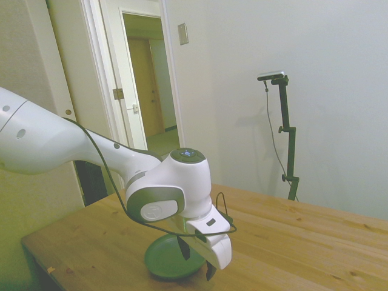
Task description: Load the plate
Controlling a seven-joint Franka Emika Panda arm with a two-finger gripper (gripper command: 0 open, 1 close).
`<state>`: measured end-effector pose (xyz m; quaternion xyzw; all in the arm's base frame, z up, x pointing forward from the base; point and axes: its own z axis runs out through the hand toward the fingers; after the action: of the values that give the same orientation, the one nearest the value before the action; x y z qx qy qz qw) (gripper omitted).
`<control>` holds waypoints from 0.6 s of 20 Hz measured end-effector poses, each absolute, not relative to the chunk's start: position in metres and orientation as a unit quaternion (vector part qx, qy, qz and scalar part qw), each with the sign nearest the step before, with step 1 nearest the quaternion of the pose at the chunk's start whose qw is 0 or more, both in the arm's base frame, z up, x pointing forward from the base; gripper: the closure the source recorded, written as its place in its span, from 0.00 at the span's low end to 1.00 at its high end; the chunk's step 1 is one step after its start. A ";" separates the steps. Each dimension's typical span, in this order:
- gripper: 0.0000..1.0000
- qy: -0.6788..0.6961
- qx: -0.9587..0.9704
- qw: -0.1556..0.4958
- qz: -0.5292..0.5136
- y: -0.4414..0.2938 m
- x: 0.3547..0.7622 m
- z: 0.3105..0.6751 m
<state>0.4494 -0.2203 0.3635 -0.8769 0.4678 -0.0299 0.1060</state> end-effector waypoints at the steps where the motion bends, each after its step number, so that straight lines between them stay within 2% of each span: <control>1: 0.00 0.468 -0.877 0.107 -0.030 -0.219 0.450 0.363; 9: 0.00 0.466 -0.877 0.114 -0.030 -0.212 0.453 0.363; 10: 1.00 0.466 -0.877 0.114 -0.031 -0.211 0.453 0.362; 12: 1.00 0.468 -0.876 0.115 -0.032 -0.210 0.453 0.361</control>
<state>0.4528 -0.2104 0.3609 -0.8759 0.4676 -0.0321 0.1146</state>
